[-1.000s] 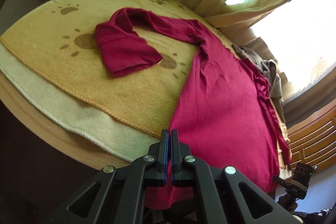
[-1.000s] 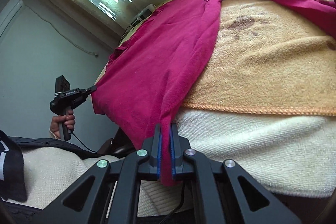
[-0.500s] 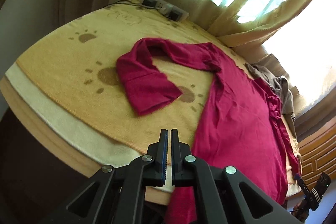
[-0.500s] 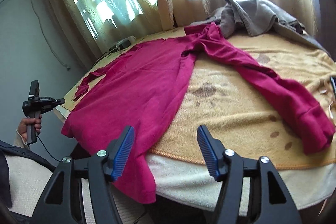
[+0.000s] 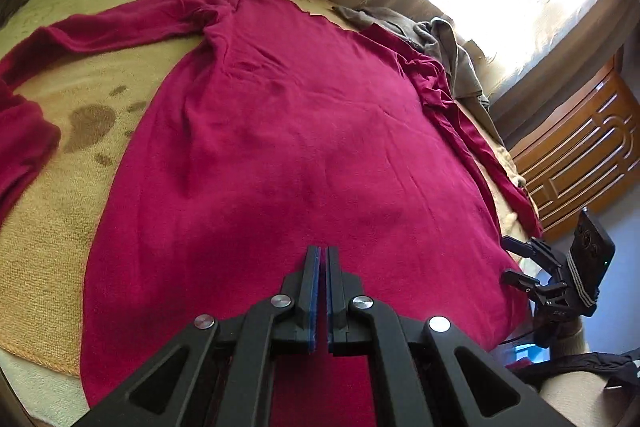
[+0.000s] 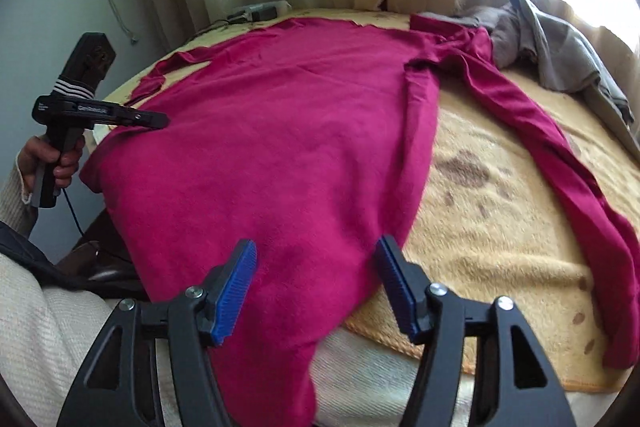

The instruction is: Fold clothes

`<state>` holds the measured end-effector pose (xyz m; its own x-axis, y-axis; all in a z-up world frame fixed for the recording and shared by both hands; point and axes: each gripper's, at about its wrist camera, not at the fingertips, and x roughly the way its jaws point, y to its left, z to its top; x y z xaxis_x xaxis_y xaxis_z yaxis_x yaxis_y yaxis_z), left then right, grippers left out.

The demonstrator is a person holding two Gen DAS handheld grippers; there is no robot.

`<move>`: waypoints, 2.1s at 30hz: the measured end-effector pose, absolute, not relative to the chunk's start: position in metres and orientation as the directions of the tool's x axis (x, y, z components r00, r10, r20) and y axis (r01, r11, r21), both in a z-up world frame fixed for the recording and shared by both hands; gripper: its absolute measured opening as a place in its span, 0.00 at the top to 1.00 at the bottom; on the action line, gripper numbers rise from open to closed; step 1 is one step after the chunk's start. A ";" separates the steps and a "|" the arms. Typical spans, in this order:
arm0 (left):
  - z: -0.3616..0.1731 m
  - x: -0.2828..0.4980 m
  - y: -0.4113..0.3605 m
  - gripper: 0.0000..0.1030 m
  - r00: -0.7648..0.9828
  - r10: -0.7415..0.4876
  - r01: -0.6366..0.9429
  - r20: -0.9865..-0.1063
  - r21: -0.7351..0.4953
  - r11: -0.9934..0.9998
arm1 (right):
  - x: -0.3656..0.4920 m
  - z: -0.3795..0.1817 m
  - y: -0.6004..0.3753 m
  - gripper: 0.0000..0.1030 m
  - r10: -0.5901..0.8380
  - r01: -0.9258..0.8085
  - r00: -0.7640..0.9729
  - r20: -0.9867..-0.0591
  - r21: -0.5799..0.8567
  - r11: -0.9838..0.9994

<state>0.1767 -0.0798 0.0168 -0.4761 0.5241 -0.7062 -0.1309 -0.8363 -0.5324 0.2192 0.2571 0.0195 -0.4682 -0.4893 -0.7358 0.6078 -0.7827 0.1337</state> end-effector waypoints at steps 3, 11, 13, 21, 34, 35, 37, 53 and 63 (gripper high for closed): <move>0.010 0.180 -0.097 0.98 -0.477 0.569 -0.093 -0.669 -0.606 -0.790 | 0.220 0.017 0.279 0.36 -0.496 0.578 -0.484 -0.721 0.162 -0.800; 0.046 0.145 -0.075 0.98 -0.462 0.463 -0.090 -0.756 -0.479 -0.873 | 0.204 0.036 0.288 0.36 -0.444 0.551 -0.566 -0.695 0.082 -0.830; 0.062 0.129 -0.058 0.98 -0.463 0.471 -0.133 -0.751 -0.466 -0.875 | 0.192 0.051 0.293 0.36 -0.379 0.502 -0.659 -0.650 -0.004 -0.865; 0.106 0.035 0.038 0.98 -0.396 0.657 -0.285 -0.642 -0.594 -0.752 | 0.113 0.072 0.270 0.31 -0.169 0.448 -0.793 -0.585 -0.373 -0.812; 0.020 -0.060 0.093 0.98 -0.310 0.588 -0.239 -0.747 -0.537 -0.809 | -0.007 0.034 0.234 0.31 0.014 0.400 -0.778 -0.628 -0.512 -0.760; 0.014 -0.062 0.091 0.98 -0.301 0.587 -0.230 -0.752 -0.540 -0.810 | -0.014 0.035 0.239 0.31 0.031 0.371 -0.780 -0.625 -0.502 -0.782; 0.007 -0.063 0.086 0.98 -0.293 0.613 -0.219 -0.734 -0.572 -0.790 | -0.029 0.038 0.260 0.31 0.064 0.302 -0.774 -0.629 -0.457 -0.837; -0.002 -0.061 0.077 0.98 -0.307 0.680 -0.229 -0.666 -0.642 -0.732 | -0.045 0.047 0.318 0.21 0.140 0.207 -0.717 -0.683 -0.400 -0.893; 0.003 -0.057 0.087 0.98 -0.326 0.642 -0.244 -0.694 -0.594 -0.766 | -0.037 0.118 0.297 0.20 -0.107 0.268 -0.789 -0.605 -0.182 -0.946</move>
<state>-0.0574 0.0867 0.0030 -0.3260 0.6418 -0.6941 -0.2442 -0.7665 -0.5940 -0.0373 0.2970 0.1177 -0.7891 -0.1075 -0.6047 0.2685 -0.9459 -0.1823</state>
